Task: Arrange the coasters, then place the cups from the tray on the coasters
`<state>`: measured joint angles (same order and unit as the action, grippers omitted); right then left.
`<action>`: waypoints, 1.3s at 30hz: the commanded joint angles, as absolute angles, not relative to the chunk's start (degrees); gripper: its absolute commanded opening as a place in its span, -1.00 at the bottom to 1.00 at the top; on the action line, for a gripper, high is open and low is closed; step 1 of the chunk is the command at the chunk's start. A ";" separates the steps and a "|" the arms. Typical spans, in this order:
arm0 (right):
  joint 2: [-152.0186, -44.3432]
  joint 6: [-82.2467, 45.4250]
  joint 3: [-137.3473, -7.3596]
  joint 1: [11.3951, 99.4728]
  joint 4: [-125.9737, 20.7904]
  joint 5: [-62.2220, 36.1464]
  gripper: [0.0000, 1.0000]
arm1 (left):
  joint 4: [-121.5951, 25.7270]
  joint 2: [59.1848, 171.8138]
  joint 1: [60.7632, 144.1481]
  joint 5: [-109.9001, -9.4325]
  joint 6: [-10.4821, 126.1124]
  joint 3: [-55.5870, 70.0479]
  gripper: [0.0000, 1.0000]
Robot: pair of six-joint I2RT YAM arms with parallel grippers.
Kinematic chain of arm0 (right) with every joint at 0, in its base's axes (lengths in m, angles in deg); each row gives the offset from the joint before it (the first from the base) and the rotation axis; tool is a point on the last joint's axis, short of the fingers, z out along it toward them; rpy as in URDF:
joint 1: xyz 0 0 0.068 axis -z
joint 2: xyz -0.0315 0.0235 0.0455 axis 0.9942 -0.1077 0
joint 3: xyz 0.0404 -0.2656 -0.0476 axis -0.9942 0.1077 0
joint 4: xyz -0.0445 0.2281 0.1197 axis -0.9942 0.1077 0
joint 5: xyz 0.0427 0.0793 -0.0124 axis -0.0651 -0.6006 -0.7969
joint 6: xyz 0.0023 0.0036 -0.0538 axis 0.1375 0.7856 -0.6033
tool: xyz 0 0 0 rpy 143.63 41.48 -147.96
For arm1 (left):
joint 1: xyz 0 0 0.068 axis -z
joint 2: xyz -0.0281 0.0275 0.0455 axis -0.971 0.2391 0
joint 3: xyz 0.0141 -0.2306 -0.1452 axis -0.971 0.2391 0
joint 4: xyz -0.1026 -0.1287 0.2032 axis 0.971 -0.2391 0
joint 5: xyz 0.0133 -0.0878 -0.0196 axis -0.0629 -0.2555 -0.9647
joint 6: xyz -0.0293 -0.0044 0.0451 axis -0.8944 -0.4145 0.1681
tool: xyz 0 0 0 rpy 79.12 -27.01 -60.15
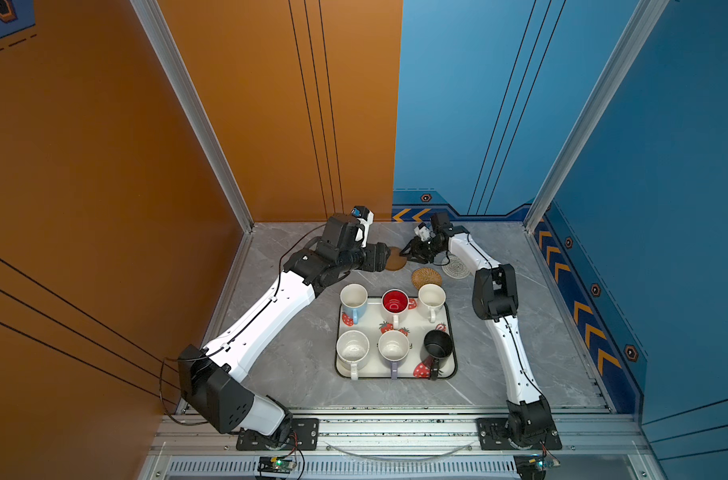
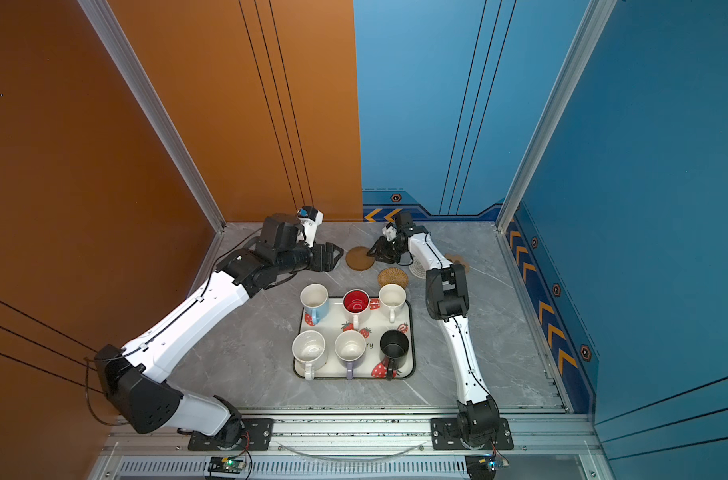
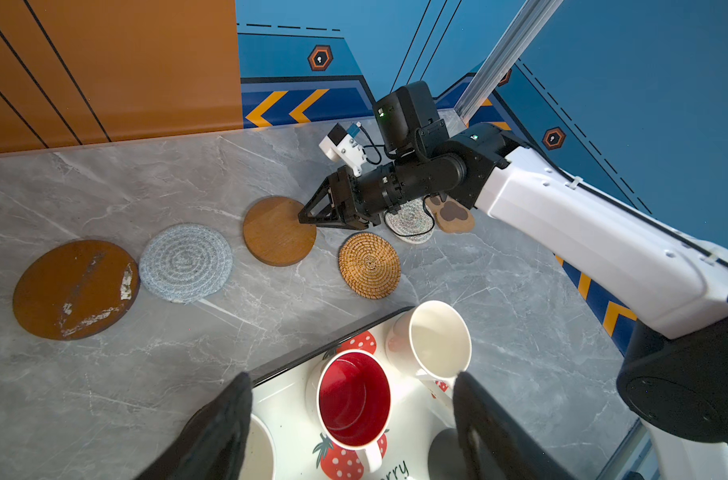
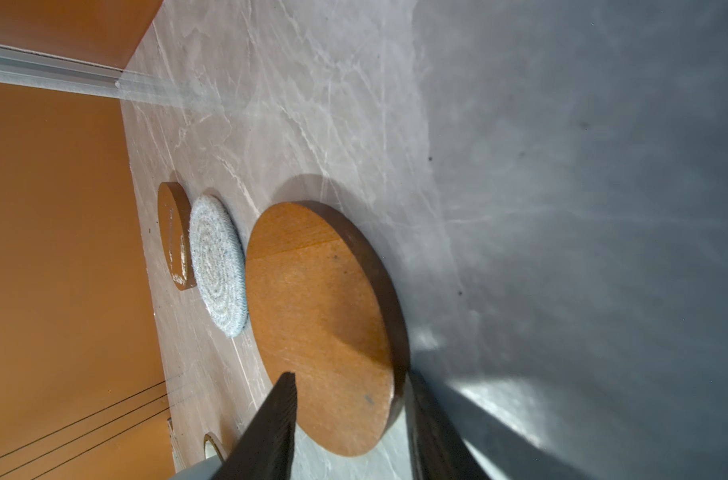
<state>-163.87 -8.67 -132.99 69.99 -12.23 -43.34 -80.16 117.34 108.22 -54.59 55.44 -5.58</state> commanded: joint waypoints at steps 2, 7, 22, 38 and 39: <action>-165.36 -9.80 -132.41 69.16 -9.29 -43.01 -0.28 | -79.76 115.82 108.38 -53.56 55.00 -4.58 0.54; -164.44 -11.52 -130.28 68.79 -7.65 -42.59 -0.42 | -78.71 116.45 108.18 -53.25 55.00 -3.93 0.55; -157.52 -14.30 -125.36 70.51 -5.69 -41.92 -0.53 | -77.21 119.36 107.63 -55.23 53.59 -4.18 0.54; -138.24 -19.00 -108.37 73.95 -5.69 -37.46 -0.92 | -76.42 119.57 108.07 -54.35 53.50 -2.78 0.53; -137.81 -19.22 -107.02 74.18 -5.72 -37.16 -1.00 | -76.39 119.63 108.05 -54.41 53.50 -2.81 0.53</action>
